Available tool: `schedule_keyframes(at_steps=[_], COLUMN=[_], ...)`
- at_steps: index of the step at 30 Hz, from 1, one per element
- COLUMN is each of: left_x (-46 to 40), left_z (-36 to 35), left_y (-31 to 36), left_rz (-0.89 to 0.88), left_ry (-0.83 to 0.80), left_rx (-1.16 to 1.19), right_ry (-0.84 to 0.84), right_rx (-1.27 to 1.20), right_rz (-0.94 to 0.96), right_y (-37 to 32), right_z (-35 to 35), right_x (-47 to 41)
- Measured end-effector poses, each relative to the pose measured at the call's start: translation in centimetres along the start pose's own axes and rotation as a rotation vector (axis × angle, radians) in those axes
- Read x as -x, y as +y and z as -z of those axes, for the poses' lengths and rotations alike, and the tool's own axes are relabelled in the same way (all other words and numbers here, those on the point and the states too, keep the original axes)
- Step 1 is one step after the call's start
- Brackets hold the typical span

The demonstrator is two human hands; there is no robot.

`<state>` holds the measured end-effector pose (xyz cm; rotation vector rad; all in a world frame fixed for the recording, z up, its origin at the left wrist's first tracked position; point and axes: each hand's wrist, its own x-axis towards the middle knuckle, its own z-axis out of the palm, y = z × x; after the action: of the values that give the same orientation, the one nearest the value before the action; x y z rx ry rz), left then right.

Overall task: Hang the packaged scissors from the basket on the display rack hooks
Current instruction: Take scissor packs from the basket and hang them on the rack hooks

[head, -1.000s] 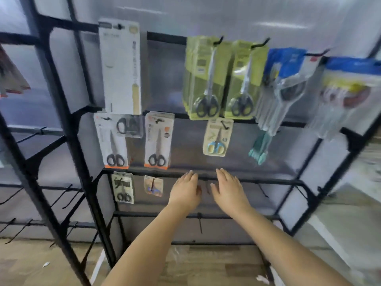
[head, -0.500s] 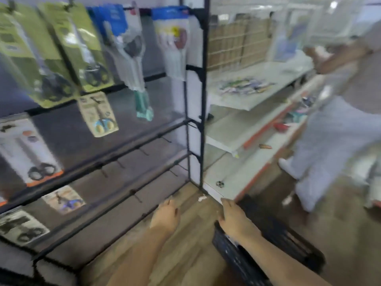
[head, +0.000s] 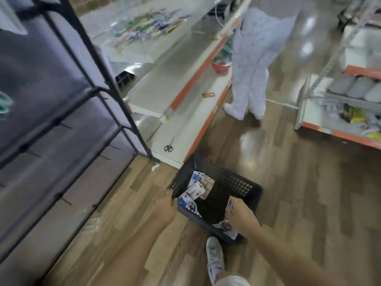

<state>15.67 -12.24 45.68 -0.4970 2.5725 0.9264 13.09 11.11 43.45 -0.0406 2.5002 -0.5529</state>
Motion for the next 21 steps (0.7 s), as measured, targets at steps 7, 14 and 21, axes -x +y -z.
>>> schedule_keyframes(at_steps=[7, 14, 21], left_x=[-5.9, -12.5, -18.7], left_z=[-3.3, -8.2, -15.3], left_y=[8.6, 11.2, 5.4], left_rz=[-0.138, -0.321, -0.424], left_ry=[-0.061, -0.146, -0.301], left_rx=[-0.266, -0.337, -0.502], right_ry=[0.093, 0.202, 0.179], right_rx=[-0.095, -0.089, -0.017], right_rz=[-0.058, -0.063, -0.156], right_y=[4.8, 7.5, 11.5], right_z=[5.3, 3.6, -3.9], right_x=[-4.7, -9.5, -14.6])
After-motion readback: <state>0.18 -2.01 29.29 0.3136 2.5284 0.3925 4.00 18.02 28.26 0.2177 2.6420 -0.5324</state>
